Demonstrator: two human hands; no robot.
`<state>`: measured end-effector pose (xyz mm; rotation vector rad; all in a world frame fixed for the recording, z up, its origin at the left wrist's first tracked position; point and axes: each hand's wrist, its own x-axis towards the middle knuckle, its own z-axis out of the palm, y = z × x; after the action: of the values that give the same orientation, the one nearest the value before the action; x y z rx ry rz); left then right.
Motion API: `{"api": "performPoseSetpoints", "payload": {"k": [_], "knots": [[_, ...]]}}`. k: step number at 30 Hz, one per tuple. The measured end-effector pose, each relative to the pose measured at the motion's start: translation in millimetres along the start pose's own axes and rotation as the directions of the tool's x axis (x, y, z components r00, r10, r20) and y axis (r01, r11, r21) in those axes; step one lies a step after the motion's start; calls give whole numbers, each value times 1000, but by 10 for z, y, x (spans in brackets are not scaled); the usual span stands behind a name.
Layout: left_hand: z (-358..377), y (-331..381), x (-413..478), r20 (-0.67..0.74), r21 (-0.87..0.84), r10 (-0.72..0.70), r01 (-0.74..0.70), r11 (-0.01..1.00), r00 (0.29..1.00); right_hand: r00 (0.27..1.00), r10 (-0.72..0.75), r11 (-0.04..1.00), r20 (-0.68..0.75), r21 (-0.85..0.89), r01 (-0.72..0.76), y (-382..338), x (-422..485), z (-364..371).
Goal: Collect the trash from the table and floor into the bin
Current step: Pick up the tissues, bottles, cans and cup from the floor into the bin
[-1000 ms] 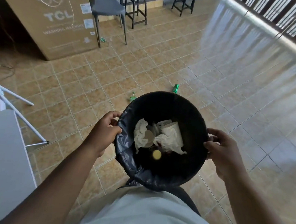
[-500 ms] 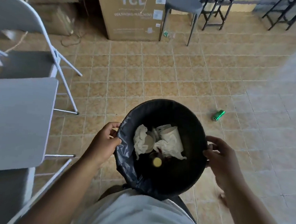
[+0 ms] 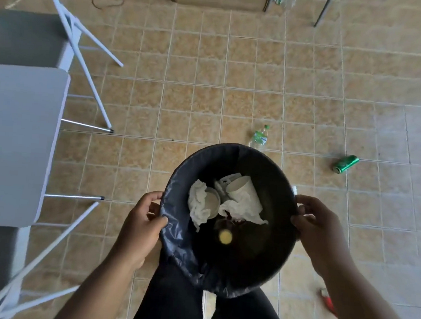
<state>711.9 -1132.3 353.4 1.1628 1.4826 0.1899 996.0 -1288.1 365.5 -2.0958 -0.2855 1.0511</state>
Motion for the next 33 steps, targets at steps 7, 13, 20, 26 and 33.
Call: {"api": "performPoseSetpoints", "payload": {"k": [7, 13, 20, 26, 33], "knots": [[315, -653, 1580, 16, 14, -10, 10, 1000, 1000, 1000, 4, 1000, -28, 30, -3, 839, 1297, 821], [639, -1150, 3114, 0, -24, 47, -47, 999, 999, 996, -78, 995, -47, 52, 80, 1483, 2744, 1635], [852, -1460, 4593, -24, -52, 154, -155, 987, 988, 977, -212, 975, -31, 66, 214, 1741, 4174, 2285], [1047, -1621, 5388, -71, -95, 185, -191, 977, 980, 954, -300, 952, 9, -58, 300, 1721, 5027, 2583], [1143, -1450, 5828, -111, -120, 255, -268, 956, 961, 937, -338, 940, -93, -84, 331, 1641, 5475, 2655]]}}
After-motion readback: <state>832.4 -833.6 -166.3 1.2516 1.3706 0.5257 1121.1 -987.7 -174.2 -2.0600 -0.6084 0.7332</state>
